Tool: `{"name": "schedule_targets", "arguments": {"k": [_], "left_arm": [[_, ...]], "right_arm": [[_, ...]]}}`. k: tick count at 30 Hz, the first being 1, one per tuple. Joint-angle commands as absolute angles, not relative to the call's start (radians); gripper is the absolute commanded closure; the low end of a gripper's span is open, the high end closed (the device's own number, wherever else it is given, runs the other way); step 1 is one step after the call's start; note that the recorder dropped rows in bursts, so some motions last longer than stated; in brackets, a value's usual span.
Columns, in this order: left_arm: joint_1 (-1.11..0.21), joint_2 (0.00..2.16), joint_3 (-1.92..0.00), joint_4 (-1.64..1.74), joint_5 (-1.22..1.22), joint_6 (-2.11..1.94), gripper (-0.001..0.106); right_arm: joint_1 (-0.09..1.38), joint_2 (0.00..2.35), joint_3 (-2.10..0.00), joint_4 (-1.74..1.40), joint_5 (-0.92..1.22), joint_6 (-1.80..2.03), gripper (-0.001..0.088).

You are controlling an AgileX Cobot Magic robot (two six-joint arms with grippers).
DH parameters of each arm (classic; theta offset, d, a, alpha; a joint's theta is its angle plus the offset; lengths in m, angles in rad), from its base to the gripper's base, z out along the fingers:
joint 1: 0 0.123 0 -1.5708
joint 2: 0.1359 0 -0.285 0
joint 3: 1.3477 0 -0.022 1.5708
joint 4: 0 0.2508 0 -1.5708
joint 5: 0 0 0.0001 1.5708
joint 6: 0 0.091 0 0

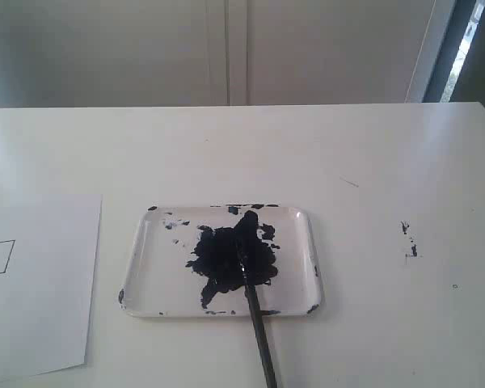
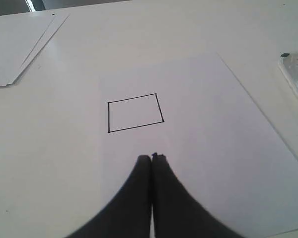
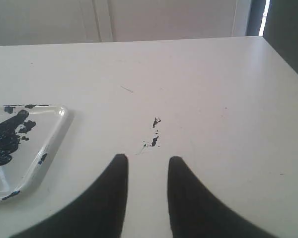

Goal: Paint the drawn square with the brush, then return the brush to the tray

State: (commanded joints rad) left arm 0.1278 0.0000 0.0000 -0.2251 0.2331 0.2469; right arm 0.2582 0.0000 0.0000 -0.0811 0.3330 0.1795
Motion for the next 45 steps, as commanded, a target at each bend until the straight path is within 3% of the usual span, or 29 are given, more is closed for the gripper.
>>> {"name": "schedule_targets", "arguments": {"k": [13,23,45], "left_arm": [[0.128,0.0,0.0,-0.223,0.174,0.397,0.105],[0.128,0.0,0.0,-0.377,-0.06,0.048,0.105],[0.128,0.0,0.0,-0.377,-0.201,-0.084,0.105]], "right_arm": [[0.258,0.0,0.0,-0.083,0.154,0.161,0.0597],[0.258,0.0,0.0,-0.075,0.022,0.286,0.0597],[0.258,0.0,0.0,-0.077,-0.152,0.339,0.0597]]}}
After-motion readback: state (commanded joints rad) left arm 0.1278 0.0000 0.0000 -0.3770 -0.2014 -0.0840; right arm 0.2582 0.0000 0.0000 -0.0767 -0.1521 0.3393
